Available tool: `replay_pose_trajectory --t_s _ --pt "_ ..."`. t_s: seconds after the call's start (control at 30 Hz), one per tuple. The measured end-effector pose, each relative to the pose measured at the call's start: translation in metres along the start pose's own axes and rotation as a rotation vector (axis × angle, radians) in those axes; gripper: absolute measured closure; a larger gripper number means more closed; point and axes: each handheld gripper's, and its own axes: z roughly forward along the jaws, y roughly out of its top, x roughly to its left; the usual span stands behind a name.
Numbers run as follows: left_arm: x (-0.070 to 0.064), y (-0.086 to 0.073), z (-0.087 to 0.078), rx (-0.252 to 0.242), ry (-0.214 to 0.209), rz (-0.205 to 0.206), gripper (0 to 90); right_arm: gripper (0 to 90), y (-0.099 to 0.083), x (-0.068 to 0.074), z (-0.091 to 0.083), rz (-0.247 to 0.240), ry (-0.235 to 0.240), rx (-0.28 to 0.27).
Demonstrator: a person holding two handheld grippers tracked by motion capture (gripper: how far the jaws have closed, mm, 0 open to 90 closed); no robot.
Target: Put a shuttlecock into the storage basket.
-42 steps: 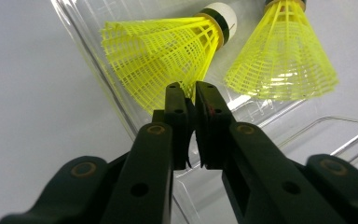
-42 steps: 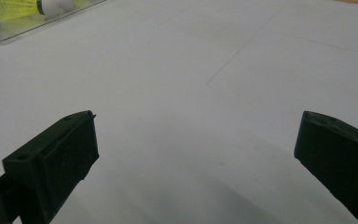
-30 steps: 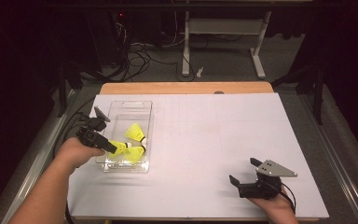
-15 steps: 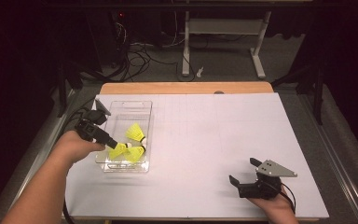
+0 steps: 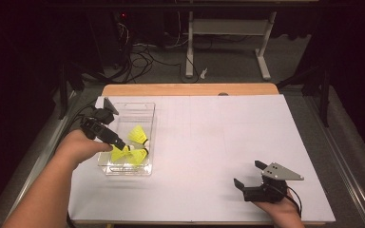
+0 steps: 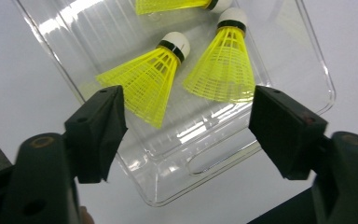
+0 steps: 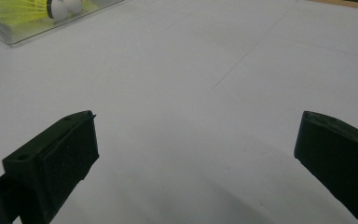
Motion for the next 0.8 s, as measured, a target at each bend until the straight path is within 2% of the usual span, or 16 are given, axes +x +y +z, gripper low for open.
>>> replay_pose_trajectory --t_s 0.1,0.23,0.4,0.6,0.8 --pt "-0.002 0.002 0.002 0.017 -0.021 -0.010 18.4 0.1 0.000 0.000 0.000 -0.003 0.000 -0.001" --pt "-0.005 0.004 0.003 0.029 -0.027 -0.014 10.5 0.1 0.000 0.000 0.000 -0.004 0.001 -0.001" --pt "-0.008 0.007 0.009 0.062 -0.012 -0.010 0.5 0.1 0.000 0.000 -0.001 -0.005 0.001 -0.003" --pt "-0.011 0.009 0.012 0.073 -0.018 -0.002 0.3 0.1 0.001 0.000 -0.001 -0.006 0.001 -0.004" --pt "-0.013 0.008 0.015 0.068 0.000 0.005 0.6 0.1 0.001 0.000 -0.001 -0.004 0.001 -0.004"
